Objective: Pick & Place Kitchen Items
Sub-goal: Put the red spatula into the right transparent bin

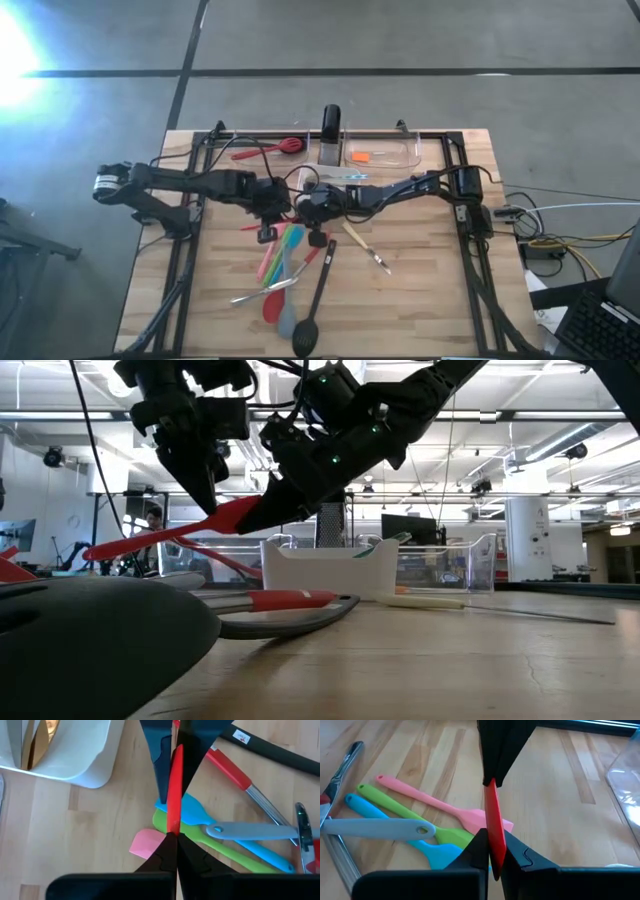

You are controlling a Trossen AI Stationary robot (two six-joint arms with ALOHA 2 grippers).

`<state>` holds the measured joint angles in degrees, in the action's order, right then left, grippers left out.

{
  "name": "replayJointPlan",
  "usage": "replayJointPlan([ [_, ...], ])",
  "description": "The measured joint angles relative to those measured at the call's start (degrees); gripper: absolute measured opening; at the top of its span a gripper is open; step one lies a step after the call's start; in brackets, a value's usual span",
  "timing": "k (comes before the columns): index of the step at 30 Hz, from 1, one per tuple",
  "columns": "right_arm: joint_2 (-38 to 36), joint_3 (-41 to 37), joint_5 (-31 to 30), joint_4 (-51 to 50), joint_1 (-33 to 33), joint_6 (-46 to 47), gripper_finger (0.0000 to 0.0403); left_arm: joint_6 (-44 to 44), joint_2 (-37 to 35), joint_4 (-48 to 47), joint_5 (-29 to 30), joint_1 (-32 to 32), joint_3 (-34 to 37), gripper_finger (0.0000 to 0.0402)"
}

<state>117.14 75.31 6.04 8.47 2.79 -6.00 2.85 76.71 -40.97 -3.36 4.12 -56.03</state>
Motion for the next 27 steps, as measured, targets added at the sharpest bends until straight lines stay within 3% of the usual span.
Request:
replayJointPlan([
  [5,-1.1,0.0,-0.3,-2.1,0.0,0.0,0.001,0.0,0.0,0.0,1.9,-0.1,-0.3,0.0041],
  [14,-11.3,-2.5,-9.4,-15.2,-0.3,-1.9,0.001,3.3,0.0,-3.5,8.3,0.0,-0.3,0.0164],
  [20,-24.8,-11.6,-14.5,-20.6,-0.3,1.8,0.001,4.3,-0.3,-6.1,8.3,0.0,-0.1,0.0214],
  [27,-47.0,-23.9,-27.6,-20.9,-1.5,4.0,0.001,4.8,-0.3,-5.7,8.3,0.0,0.0,0.0218],
])
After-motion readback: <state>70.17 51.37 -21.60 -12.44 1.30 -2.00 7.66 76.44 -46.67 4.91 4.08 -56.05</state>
